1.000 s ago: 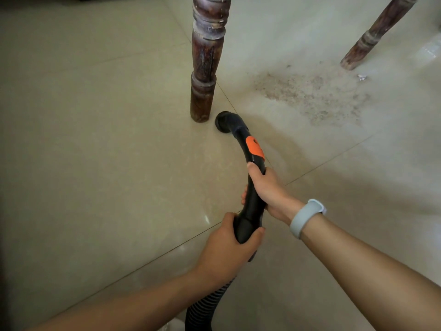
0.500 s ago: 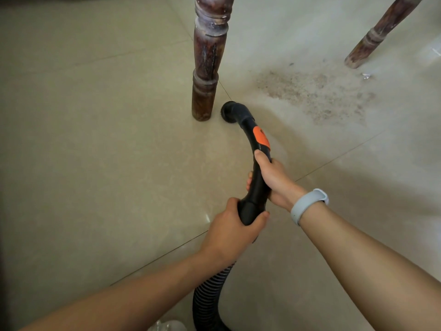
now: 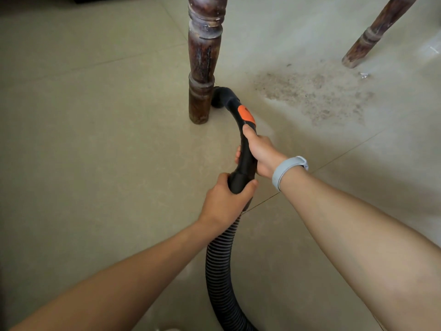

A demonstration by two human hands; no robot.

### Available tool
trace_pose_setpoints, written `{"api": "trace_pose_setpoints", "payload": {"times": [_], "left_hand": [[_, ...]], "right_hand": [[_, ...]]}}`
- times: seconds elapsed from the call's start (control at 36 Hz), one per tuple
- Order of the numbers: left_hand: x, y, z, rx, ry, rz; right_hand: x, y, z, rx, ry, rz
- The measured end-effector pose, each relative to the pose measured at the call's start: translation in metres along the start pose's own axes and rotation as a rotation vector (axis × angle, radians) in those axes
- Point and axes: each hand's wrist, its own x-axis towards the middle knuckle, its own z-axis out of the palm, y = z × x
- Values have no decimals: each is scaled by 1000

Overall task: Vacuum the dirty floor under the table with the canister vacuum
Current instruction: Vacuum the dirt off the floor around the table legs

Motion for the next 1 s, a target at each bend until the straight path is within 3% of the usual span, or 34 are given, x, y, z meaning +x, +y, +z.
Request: {"api": "trace_pose_setpoints", "payload": {"times": [0.33,0.64,0.72,1.0], "left_hand": [[12,5,21,78,-132,56],[-3,-12,28,259,-330,106],[-3,-16,24,209,-305,96],[13,-23,12,190,-75,32]], "right_hand": [[2,5,-42,104,160,5],[-17,52,-76,179,361,31],[-15,54,-69,140,375,19],[11,21,-27,-318,392,-100]]}}
